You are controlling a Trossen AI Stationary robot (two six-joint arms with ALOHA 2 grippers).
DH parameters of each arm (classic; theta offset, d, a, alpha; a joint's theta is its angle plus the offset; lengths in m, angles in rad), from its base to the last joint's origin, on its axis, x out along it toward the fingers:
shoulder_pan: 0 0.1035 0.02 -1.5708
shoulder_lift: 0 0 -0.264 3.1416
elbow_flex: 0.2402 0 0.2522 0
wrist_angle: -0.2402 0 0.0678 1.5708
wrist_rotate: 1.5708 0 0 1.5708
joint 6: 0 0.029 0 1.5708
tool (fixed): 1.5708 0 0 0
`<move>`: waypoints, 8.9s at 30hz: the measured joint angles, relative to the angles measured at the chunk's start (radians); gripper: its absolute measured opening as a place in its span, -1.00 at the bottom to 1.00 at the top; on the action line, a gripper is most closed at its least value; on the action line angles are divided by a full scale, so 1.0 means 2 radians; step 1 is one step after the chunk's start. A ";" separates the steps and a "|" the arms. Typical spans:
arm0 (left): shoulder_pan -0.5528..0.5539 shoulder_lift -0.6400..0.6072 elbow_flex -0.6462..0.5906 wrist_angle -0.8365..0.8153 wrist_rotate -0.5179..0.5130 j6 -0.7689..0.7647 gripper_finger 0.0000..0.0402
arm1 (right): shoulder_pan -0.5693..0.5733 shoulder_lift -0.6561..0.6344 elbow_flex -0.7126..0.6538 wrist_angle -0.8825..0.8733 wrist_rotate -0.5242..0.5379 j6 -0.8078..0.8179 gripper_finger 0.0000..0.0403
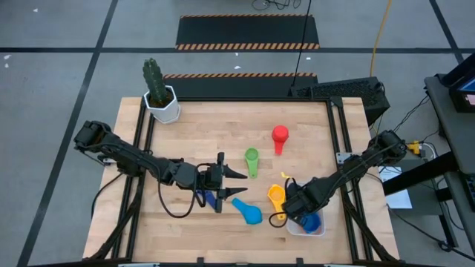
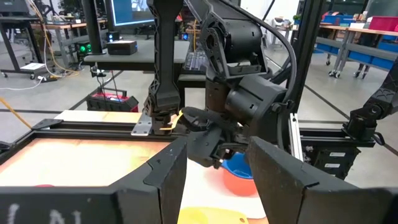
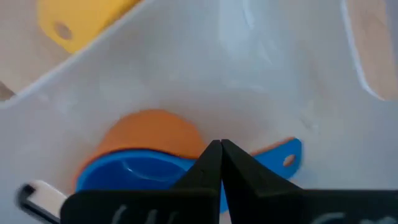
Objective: Nest measuring cups in basket
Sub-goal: Stack the blue measuring cup on top of the orange measuring cup into the white bin, then stack the red measuring cup on top of the blue measuring cup into the white bin
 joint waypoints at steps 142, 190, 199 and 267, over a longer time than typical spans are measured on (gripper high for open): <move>0.071 0.000 0.000 -0.092 -0.028 0.020 -0.14 | -0.154 -0.215 -0.091 0.161 0.306 -0.455 -1.00; 0.031 0.000 0.000 -0.057 -0.024 0.022 -0.14 | -0.051 -0.222 0.101 0.085 -0.141 -0.154 -1.00; 0.027 0.000 0.000 -0.056 -0.024 0.021 -0.14 | -0.057 -0.266 -0.043 0.263 -0.217 -0.093 -1.00; 0.026 0.000 0.000 -0.035 -0.024 0.036 -0.14 | -0.198 -0.451 -0.316 0.359 -0.299 0.035 -0.62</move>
